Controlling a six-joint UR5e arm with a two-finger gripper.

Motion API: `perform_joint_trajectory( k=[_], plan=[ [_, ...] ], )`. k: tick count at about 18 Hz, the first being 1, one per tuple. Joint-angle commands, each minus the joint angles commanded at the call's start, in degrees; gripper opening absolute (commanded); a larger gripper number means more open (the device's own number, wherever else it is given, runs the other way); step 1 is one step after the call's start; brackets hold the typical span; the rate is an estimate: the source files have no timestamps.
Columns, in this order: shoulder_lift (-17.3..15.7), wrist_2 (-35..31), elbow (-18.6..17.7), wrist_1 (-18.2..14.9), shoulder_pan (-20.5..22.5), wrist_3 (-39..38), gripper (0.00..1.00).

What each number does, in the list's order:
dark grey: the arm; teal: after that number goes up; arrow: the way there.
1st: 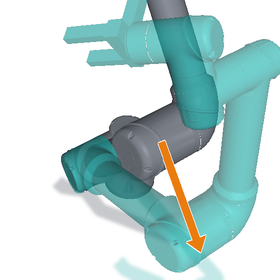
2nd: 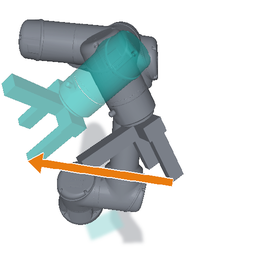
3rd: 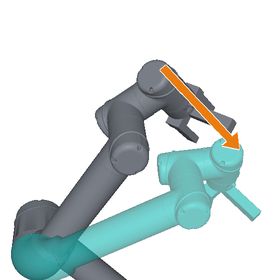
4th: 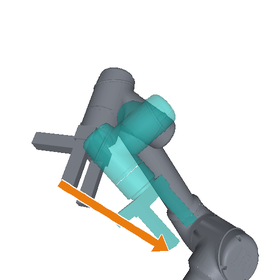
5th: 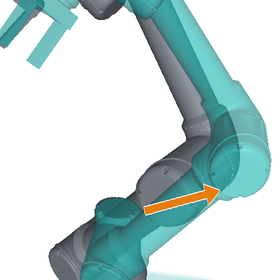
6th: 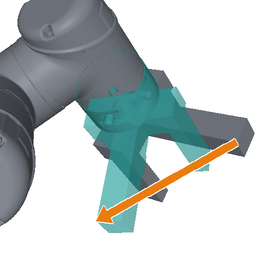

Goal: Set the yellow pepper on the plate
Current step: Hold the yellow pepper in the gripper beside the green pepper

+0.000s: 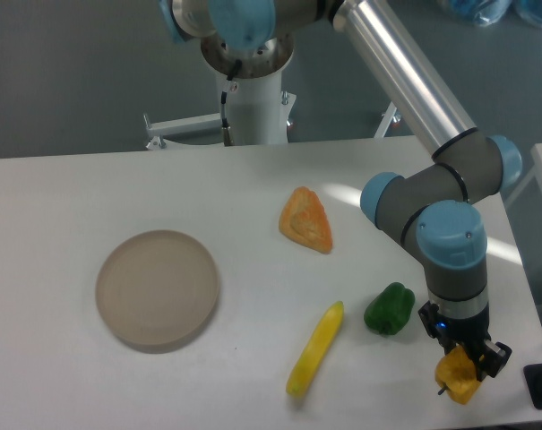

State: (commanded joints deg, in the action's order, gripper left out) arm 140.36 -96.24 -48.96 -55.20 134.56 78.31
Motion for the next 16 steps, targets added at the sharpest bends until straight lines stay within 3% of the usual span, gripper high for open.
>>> perform_joint_trajectory(
  k=[16],
  plan=[
    [-2.9,0.35,-2.19,-0.44,-0.26,0.0,0.51]
  ],
)
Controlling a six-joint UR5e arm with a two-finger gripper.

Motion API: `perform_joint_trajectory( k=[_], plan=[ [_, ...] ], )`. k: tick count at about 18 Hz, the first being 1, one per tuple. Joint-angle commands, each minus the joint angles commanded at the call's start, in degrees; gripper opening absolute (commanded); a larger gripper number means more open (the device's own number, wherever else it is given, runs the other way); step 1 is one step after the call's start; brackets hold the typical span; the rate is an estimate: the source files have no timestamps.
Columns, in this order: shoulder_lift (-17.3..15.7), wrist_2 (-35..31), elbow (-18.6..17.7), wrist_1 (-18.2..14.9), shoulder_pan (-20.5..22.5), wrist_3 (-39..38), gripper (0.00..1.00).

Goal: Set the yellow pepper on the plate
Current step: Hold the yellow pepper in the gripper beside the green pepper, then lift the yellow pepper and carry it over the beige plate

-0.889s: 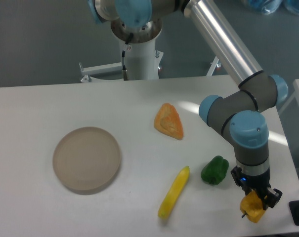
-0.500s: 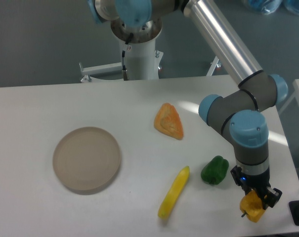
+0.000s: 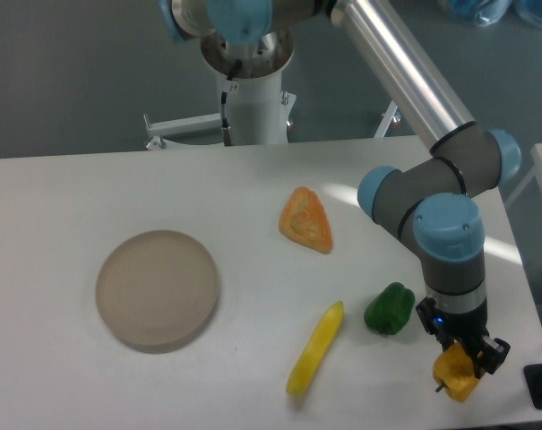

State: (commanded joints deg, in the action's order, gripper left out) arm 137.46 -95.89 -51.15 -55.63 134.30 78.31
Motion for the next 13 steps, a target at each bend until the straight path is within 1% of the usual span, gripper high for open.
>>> perform_joint_trajectory(
  k=[4,7,10,13],
  plan=[
    [-4.3,0.17,-4.39,-0.26,0.0,-0.7,0.51],
    [-8.86,1.4,-9.39,-0.35,-0.09,-4.21,0.51],
    [-14.66,2.99,-16.33,-0.88,-0.79,-8.86,0.51],
    [-20.9,3.6,-23.27,-2.37,-1.49,-11.24,0.51]
  ],
)
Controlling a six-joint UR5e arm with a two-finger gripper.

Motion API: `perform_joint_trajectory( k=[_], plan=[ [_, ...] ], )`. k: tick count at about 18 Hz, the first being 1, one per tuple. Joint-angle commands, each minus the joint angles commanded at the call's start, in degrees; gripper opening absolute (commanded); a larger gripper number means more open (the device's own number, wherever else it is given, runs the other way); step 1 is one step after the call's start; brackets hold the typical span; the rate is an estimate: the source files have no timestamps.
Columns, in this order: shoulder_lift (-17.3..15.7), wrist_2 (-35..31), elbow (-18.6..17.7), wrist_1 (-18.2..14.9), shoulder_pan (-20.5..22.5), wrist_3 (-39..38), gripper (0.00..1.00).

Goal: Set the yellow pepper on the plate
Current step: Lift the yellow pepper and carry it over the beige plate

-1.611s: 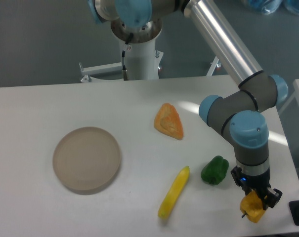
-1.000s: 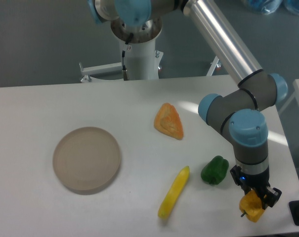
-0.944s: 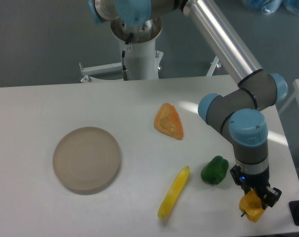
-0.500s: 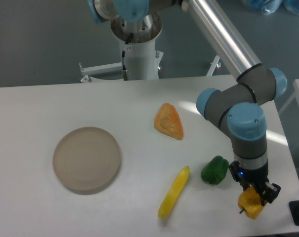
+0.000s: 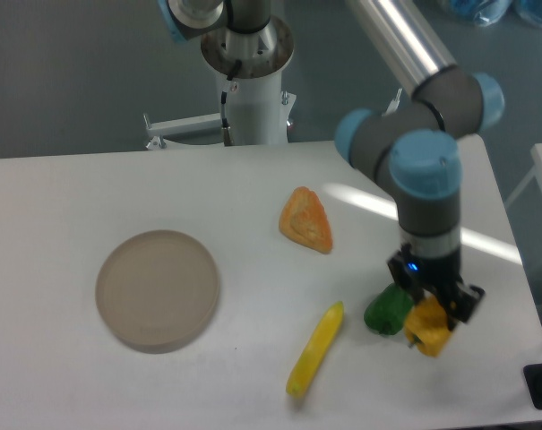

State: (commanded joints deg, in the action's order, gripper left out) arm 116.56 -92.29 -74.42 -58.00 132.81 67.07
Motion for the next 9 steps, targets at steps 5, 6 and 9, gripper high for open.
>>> perform_joint_trajectory(
  k=[5,6,9],
  plan=[
    [-6.87,5.1,-7.39,-1.06,-2.98,-11.75,0.51],
    [-7.49,5.62,-8.19,-0.97,-4.3,-15.09,0.51],
    [-7.58,5.89,-9.07,-0.8,-8.86,-27.91,0.51]
  ],
)
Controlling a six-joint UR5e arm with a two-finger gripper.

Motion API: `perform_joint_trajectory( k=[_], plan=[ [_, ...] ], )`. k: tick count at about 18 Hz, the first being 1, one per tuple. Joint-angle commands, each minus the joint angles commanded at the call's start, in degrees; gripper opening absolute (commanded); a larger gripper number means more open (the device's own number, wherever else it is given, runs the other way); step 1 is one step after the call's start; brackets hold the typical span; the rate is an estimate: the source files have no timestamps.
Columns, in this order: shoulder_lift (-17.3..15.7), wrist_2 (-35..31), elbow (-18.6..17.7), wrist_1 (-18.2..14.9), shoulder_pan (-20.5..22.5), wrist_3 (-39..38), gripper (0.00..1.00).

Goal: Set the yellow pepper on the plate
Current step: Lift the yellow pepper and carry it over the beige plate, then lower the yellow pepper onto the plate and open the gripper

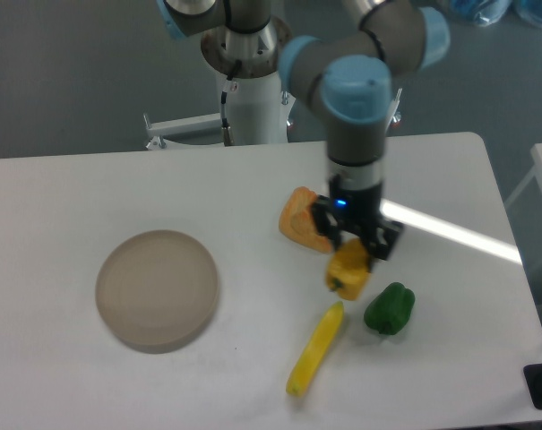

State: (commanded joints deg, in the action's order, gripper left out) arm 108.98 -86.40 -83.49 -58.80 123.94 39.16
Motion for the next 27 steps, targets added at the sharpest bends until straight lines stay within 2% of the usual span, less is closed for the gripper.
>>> perform_joint_trajectory(
  k=[2,5,8,13,17,20,27],
  plan=[
    [0.61,0.0,-0.35,0.26,-3.17,-7.48,0.51],
    [2.02,-0.09,-1.05,0.7,-7.21,-13.74,0.51],
    [2.81,-0.09,-2.54,0.88,-10.99,-16.21,0.51],
    [3.95,0.0,-4.75,2.02,-14.42,-16.83,0.51],
    [4.48,0.0,-6.85,2.37,-14.96,-19.56,0.51],
    [5.18,-0.09,-8.26,4.74,-15.22,-19.47,0.51],
    [6.77,-0.09,-8.53,5.19,-15.49,-19.38,0.5]
  ],
)
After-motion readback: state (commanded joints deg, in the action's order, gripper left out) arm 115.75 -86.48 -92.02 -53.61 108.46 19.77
